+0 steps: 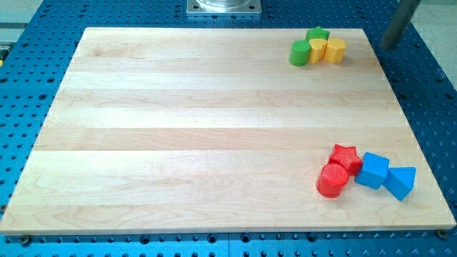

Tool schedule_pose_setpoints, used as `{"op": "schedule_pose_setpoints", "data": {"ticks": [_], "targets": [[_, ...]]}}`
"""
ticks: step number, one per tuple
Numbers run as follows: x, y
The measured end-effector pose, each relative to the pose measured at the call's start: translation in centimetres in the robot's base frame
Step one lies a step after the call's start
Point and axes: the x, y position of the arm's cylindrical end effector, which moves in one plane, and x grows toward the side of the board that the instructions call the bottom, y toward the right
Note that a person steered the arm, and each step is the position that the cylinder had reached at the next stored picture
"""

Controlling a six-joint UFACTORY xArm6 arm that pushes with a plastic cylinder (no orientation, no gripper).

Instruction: Push the green star into the green circle

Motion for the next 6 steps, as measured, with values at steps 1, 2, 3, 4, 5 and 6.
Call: {"op": "schedule_pose_setpoints", "data": {"ticks": [1,2,3,4,5,6], "targets": [[-2.9,-2.6],[-2.8,-8.3],[-1.7,-12.6],[-0.2,-14.0],[-0.1,-13.0],[0.0,-5.8]]}}
